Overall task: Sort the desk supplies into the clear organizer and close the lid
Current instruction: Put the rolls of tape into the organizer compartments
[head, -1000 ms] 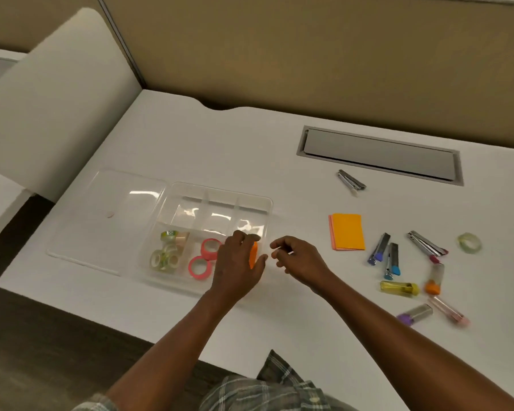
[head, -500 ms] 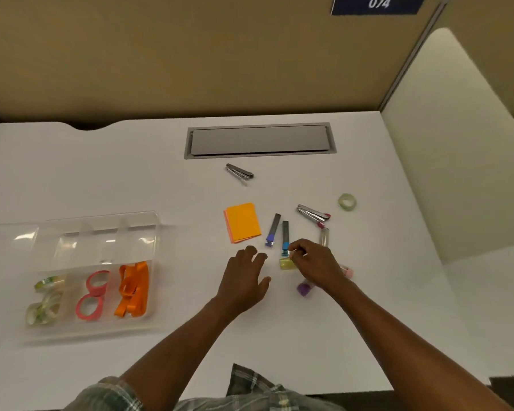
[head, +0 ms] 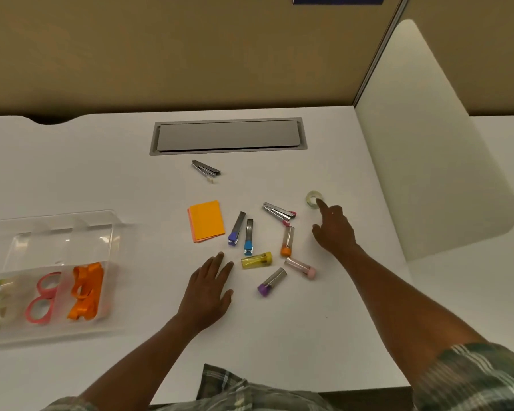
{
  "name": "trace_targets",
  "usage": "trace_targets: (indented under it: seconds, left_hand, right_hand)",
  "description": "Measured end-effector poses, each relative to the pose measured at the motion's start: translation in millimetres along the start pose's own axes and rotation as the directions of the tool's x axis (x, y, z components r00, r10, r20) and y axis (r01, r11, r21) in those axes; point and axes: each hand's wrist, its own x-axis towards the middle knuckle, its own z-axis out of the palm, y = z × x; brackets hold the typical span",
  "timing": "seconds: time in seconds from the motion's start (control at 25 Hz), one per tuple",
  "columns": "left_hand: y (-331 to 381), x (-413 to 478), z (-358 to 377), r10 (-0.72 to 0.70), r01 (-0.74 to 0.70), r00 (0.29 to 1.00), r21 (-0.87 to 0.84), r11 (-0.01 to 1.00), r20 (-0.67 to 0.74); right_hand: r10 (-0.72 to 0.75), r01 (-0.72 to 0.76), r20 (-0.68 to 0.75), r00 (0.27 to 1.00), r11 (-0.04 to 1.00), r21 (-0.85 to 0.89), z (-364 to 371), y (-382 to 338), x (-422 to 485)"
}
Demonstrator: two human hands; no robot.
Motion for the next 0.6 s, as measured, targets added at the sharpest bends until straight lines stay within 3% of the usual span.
trace_targets:
  seconds: [0.16,0.36,0.48,0.6]
  left_hand:
    - [0.5,-5.5,-0.1,-0.032,0.033,0.999,-0.010,0.999,0.031]
    - [4.1,-13.9,0.5,-0.058,0.059,0.998,-0.018,0.998,0.027]
    - [5.1,-17.8,0.5,-0.058,0.059,0.998,-0.035,0.998,0.024]
    - [3.3,-23.6,0.6,-0.039,0.040,0.999,-0.042,0.998,0.018]
  right_hand:
    - [-0.031,0.025,-0.046,0.998,0.991,-0.130,2.1,-6.3,18.3]
    - [0.028,-0.051,-0.140,0.990,0.985,-0.163,14.4,-9.2,1.9]
    - [0.035,-0.047,-0.134,0.990,0.996,-0.082,18.9,-4.1,-17.2]
    - [0.095,-0.075,-0.137,0.986,0.987,0.143,18.4,-10.2,-38.9]
